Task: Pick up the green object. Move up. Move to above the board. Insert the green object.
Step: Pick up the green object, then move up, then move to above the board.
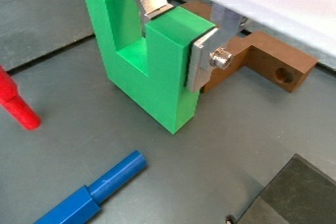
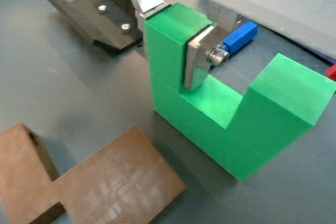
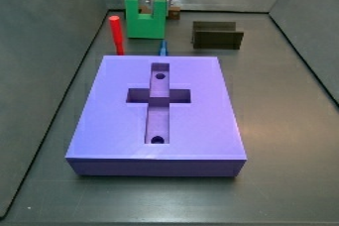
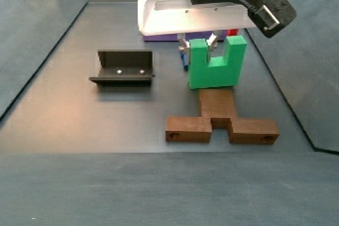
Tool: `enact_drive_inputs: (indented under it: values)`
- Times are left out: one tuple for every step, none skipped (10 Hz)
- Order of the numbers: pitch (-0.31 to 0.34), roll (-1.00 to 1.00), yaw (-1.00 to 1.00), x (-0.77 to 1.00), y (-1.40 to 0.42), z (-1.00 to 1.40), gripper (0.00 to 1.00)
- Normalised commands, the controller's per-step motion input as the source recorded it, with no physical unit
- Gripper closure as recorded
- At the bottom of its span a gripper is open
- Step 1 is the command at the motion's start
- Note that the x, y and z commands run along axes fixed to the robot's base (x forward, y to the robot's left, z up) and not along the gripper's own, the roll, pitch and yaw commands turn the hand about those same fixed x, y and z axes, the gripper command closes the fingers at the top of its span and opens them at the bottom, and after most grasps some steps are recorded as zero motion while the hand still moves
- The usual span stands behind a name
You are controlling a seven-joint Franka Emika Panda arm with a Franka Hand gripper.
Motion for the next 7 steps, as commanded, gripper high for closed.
enact_drive_inputs:
  values:
    - [0.0, 0.0, 0.0, 0.0, 0.0, 0.0, 1.0]
    - [0.0, 0.0, 0.0, 0.0, 0.0, 0.83, 1.0]
    - [0.002, 0.0, -0.05, 0.01, 0.01, 0.82, 1.0]
    - [0.059, 0.0, -0.05, -0.03, 0.0, 0.54, 1.0]
    - [0.049, 0.01, -0.03, 0.0, 0.01, 0.35, 1.0]
    - [0.0, 0.0, 0.0, 0.0, 0.0, 1.4, 1.0]
    - [0.007, 0.0, 0.0, -0.01, 0.0, 1.4, 1.0]
